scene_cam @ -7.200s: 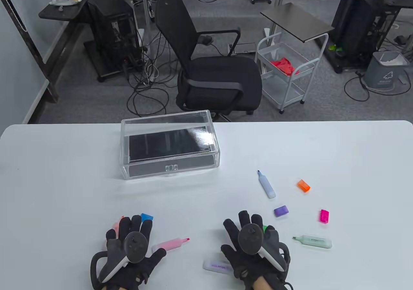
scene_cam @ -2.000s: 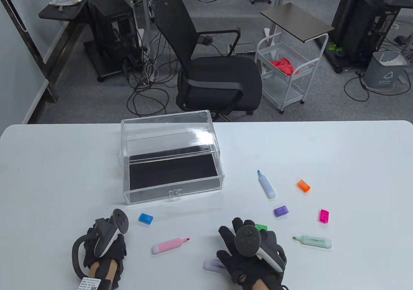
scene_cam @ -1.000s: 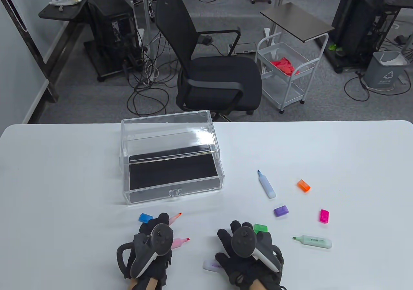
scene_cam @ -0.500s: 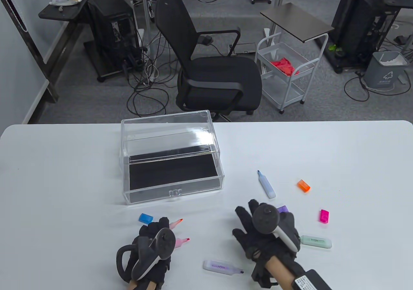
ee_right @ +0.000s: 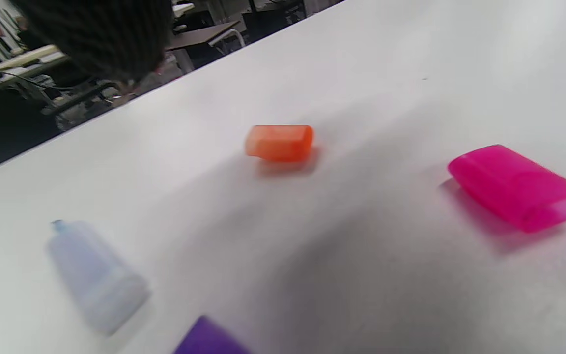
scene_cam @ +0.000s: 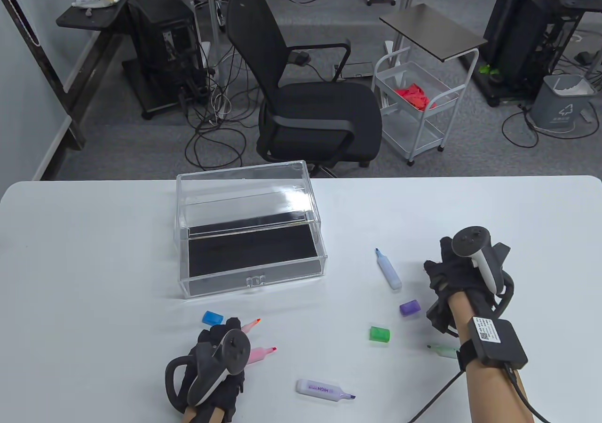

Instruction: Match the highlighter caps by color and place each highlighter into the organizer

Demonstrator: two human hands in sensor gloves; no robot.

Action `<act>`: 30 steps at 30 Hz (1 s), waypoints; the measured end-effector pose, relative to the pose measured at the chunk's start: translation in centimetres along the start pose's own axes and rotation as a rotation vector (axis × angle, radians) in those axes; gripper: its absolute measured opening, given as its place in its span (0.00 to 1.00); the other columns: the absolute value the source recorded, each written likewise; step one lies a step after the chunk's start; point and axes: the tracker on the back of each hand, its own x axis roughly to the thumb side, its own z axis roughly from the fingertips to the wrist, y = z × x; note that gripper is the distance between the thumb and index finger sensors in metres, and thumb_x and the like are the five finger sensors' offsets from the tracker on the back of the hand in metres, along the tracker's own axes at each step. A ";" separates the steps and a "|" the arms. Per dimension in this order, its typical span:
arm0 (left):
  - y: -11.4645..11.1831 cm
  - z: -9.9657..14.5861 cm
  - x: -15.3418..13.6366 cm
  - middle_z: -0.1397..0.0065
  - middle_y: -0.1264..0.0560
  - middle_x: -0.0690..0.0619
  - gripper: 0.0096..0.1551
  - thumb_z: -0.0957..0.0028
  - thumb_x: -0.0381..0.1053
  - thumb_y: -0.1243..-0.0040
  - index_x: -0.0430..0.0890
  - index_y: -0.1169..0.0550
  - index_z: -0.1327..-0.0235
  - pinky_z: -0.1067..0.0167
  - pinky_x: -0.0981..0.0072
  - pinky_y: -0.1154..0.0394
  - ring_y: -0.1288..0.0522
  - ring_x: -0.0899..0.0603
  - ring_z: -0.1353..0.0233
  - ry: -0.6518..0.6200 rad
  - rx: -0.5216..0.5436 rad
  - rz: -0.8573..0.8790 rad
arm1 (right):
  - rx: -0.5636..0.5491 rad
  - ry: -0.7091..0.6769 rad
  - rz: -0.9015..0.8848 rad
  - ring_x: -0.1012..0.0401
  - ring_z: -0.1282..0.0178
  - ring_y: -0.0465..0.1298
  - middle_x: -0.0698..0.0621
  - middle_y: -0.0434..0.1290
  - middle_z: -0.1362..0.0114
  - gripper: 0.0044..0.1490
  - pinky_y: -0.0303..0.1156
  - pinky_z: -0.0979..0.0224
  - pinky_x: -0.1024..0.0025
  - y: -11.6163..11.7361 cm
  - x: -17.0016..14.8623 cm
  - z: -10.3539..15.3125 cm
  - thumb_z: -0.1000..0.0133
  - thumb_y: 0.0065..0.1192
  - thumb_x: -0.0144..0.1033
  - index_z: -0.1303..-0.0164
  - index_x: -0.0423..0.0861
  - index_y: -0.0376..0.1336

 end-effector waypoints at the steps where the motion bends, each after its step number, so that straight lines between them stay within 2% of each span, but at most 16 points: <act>1: 0.0 0.0 -0.1 0.35 0.28 0.62 0.34 0.47 0.62 0.48 0.59 0.38 0.27 0.44 0.65 0.18 0.20 0.50 0.41 0.002 -0.001 0.001 | 0.013 0.034 0.023 0.56 0.14 0.34 0.58 0.42 0.15 0.49 0.24 0.20 0.41 0.4 -0.3 -0.7 0.54 0.72 0.50 0.25 0.65 0.49; 11: 0.1 -0.1 0.0 0.34 0.28 0.61 0.34 0.47 0.62 0.48 0.59 0.38 0.27 0.44 0.65 0.19 0.20 0.50 0.41 0.003 -0.005 -0.004 | 0.111 0.129 0.117 0.55 0.14 0.40 0.56 0.53 0.17 0.47 0.26 0.19 0.40 3.9 -0.4 -4.7 0.54 0.76 0.46 0.26 0.63 0.53; 16: 0.0 -0.2 0.4 0.34 0.28 0.61 0.34 0.47 0.62 0.48 0.59 0.38 0.27 0.44 0.65 0.19 0.21 0.50 0.41 -0.005 -0.011 -0.011 | 0.044 0.114 0.118 0.55 0.15 0.46 0.56 0.57 0.20 0.40 0.31 0.18 0.39 4.3 0.1 -5.1 0.54 0.76 0.41 0.32 0.59 0.61; 17: 0.0 -0.3 0.4 0.34 0.28 0.61 0.34 0.47 0.62 0.48 0.59 0.38 0.27 0.44 0.65 0.19 0.21 0.50 0.41 -0.008 -0.013 -0.012 | 0.014 0.107 0.124 0.55 0.15 0.50 0.57 0.62 0.23 0.35 0.33 0.18 0.39 4.2 0.2 -4.9 0.54 0.76 0.39 0.35 0.58 0.64; 19: -0.2 -0.2 0.7 0.34 0.28 0.61 0.34 0.47 0.62 0.48 0.59 0.38 0.27 0.44 0.65 0.19 0.21 0.50 0.41 -0.028 -0.019 -0.013 | -0.010 0.096 0.158 0.53 0.16 0.53 0.54 0.65 0.25 0.34 0.36 0.18 0.39 4.0 0.3 -4.6 0.54 0.77 0.39 0.36 0.57 0.66; 23: -0.3 -0.2 1.0 0.34 0.29 0.61 0.34 0.47 0.62 0.49 0.59 0.39 0.27 0.43 0.65 0.19 0.21 0.50 0.40 -0.038 -0.025 -0.014 | -0.024 0.033 0.140 0.47 0.19 0.59 0.45 0.67 0.24 0.36 0.39 0.19 0.36 2.8 0.4 -3.1 0.52 0.73 0.39 0.33 0.53 0.62; 30: -0.7 -0.2 1.8 0.33 0.29 0.61 0.33 0.47 0.62 0.49 0.59 0.38 0.27 0.43 0.65 0.19 0.21 0.50 0.40 -0.078 -0.049 -0.020 | -0.067 -0.122 0.165 0.46 0.26 0.68 0.45 0.73 0.30 0.36 0.50 0.21 0.37 1.0 1.1 1.2 0.52 0.71 0.41 0.32 0.52 0.61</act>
